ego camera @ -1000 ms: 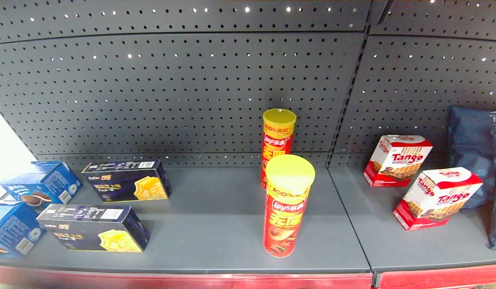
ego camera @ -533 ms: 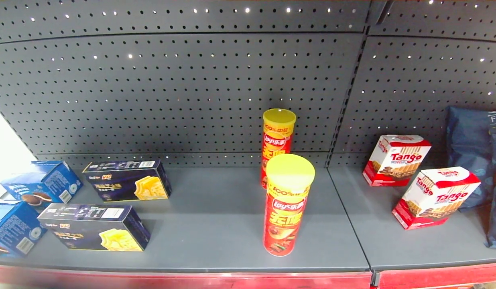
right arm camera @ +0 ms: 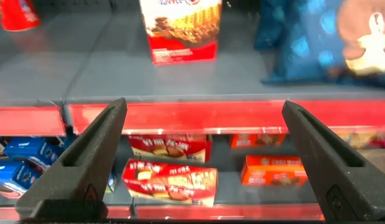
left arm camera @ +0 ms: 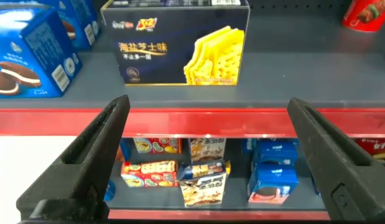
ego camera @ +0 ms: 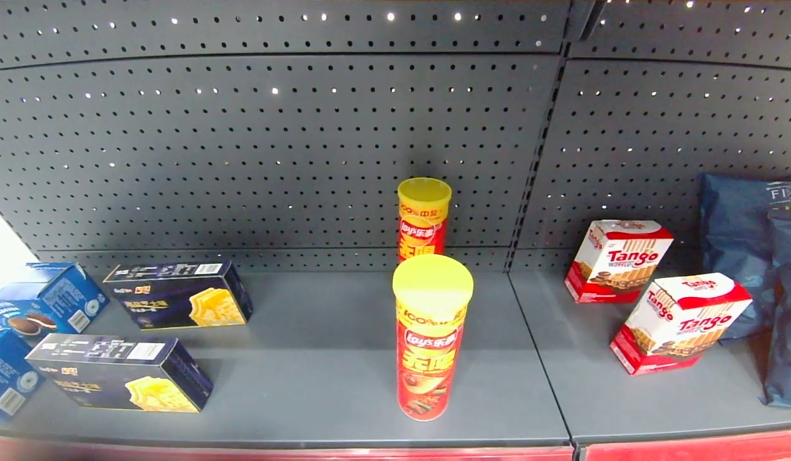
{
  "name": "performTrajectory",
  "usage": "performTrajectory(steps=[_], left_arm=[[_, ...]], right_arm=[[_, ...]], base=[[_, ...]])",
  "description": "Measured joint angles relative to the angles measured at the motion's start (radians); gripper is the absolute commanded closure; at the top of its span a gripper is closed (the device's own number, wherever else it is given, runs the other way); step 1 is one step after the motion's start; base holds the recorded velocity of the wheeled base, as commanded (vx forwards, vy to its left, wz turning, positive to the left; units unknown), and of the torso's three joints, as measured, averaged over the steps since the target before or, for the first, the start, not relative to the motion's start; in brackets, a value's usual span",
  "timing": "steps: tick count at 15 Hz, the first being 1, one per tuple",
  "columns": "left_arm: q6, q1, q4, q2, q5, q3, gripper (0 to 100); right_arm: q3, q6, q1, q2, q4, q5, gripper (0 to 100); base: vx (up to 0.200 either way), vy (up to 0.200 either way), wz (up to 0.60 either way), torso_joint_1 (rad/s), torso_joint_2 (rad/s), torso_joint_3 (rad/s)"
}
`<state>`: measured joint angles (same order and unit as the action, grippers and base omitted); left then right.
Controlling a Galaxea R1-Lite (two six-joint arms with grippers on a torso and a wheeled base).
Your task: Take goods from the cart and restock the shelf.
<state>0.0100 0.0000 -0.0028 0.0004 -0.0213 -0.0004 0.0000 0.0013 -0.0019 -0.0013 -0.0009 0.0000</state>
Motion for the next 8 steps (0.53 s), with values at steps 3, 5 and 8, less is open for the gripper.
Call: performTrajectory(steps=[3,5,8], left_arm=[[0.000,0.001,0.000,0.000,0.000,0.000,0],[0.001,0.001,0.000,0.000,0.002,0.000,0],[-0.001,0.001,0.000,0.000,0.003,0.000,0]], right_arm=[[0.000,0.000,0.001,0.000,0.001,0.000,0],[0.000,0.000,0.000,0.000,0.002,0.000,0],[0.000,0.000,0.000,0.000,0.000,0.000,0]], base=[[0.000,0.000,0.00,0.000,0.00,0.000],[0.000,0.000,0.00,0.000,0.00,0.000],[0.000,0.067,0.00,0.001,0.00,-0.001]])
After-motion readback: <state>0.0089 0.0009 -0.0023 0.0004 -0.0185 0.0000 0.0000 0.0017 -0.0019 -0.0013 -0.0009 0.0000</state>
